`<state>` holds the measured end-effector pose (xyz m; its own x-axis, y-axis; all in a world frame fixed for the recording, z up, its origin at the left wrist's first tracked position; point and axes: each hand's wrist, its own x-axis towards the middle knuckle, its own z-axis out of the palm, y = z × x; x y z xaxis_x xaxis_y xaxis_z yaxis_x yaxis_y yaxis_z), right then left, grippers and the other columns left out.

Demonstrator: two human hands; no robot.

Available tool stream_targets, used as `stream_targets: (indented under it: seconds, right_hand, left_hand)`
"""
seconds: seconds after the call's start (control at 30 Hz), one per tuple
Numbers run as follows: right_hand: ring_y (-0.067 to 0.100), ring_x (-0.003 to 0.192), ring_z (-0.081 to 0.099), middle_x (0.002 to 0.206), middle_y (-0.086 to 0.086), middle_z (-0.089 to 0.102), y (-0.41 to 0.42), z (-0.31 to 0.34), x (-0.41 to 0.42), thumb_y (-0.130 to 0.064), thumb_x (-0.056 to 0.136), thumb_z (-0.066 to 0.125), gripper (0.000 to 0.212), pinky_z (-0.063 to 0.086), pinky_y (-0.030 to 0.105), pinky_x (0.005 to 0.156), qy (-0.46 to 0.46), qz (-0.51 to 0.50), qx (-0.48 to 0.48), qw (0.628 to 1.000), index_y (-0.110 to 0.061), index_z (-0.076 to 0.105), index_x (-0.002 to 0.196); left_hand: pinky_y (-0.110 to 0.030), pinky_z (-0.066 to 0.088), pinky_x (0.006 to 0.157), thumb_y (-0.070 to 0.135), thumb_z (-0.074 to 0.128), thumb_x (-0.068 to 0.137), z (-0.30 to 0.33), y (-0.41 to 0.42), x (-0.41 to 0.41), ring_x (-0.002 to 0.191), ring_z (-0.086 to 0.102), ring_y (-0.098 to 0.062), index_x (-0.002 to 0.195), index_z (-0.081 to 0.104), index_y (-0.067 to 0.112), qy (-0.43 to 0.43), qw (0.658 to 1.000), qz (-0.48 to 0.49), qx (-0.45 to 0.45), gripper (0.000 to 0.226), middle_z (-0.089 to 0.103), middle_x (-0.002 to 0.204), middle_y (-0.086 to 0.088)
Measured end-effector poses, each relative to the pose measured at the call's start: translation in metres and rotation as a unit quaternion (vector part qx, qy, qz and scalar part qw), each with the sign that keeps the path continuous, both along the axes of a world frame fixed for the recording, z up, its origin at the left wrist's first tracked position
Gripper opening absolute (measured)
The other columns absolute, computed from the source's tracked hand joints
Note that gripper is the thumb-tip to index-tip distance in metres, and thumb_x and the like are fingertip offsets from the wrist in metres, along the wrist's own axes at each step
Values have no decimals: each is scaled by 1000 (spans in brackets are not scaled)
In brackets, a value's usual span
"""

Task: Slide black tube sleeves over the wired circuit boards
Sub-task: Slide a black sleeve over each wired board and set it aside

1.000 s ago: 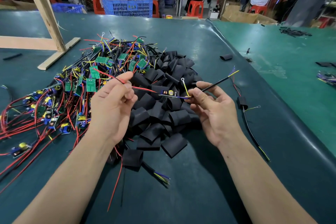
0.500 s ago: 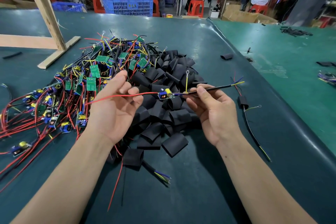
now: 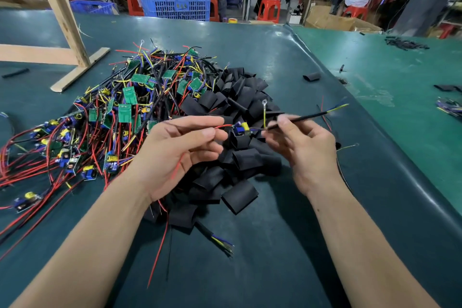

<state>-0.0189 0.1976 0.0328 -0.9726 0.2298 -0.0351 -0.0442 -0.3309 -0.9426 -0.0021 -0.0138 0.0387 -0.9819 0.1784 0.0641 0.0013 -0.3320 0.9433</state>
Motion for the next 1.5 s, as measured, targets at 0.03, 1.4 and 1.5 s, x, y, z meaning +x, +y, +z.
stream_targets:
  seconds: [0.03,1.4,1.5]
  right_hand:
    - [22,54,69,66,13,71,3,-2,2,-18,92,67,24,51,24,46,-27,5,116,993,-5,65,73]
    - [23,65,58,71,-1,62,32,5,3,-42,100,47,31,51,41,70,233,-17,516,824,-30,65,121]
    - [22,66,55,74,-2,57,36,4,4,-46,97,47,21,52,47,69,210,6,507,836,-39,62,110]
  left_hand:
    - [-20,55,58,0,60,84,-3,1,-1,64,68,-15,102,72,1,10,1000,16,-17,22,74,85,-15]
    - [-42,42,92,27,76,80,-34,41,-10,102,56,-21,96,77,25,299,786,95,-533,16,72,104,9]
    - [-31,46,92,11,78,77,-23,29,-12,99,62,-14,97,75,16,312,830,129,-445,21,71,101,4]
